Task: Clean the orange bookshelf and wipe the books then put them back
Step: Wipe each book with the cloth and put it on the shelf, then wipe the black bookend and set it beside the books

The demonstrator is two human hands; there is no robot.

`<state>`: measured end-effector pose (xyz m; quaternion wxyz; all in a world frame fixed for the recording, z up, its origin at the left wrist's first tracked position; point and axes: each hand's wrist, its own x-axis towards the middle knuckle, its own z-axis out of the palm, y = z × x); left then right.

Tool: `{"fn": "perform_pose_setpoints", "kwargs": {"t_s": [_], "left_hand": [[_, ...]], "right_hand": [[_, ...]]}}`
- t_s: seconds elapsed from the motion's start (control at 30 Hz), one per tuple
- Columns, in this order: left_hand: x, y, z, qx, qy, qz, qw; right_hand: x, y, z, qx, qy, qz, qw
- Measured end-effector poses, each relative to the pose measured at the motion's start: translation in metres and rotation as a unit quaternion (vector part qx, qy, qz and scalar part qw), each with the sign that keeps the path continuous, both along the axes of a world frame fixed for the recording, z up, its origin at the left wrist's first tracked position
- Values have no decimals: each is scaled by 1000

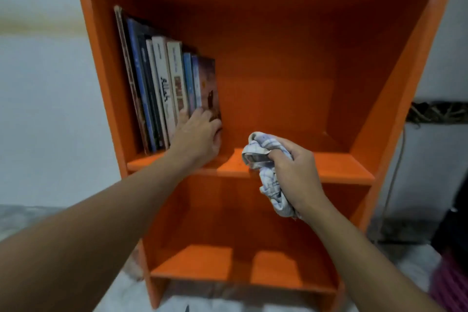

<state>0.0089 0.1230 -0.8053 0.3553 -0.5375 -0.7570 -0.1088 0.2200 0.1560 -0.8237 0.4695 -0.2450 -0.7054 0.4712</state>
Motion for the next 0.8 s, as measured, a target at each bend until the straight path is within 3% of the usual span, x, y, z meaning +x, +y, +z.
{"fn": "perform_pose_setpoints", "kwargs": {"t_s": [0.17,0.33,0.4,0.5,0.57,0.67,0.8], "left_hand": [[31,-56,-59,128,-58,-76,987],[66,-112,-133,180,-125,-37,975],[74,-125,-158,129,-123,-36,983],[75,-134,-189,-78,-174,-2,982],[66,-137,-215,-189,-282,57,939],[56,-149,-250,-250,-435,127,856],[59,-160,-279,-319,-540,171,760]], "right_hand": [[14,-38,-64,-29,-15,-14,999],[27,-71,-138,-109,-55,-12,992],[31,-77,-164,-122,-82,-15,989],[37,-82,-198,-145,-126,-21,981],[40,-85,-218,-151,-156,-31,976],[44,-86,-241,-161,-179,-42,970],[46,-81,-255,-178,-185,-46,965]]}}
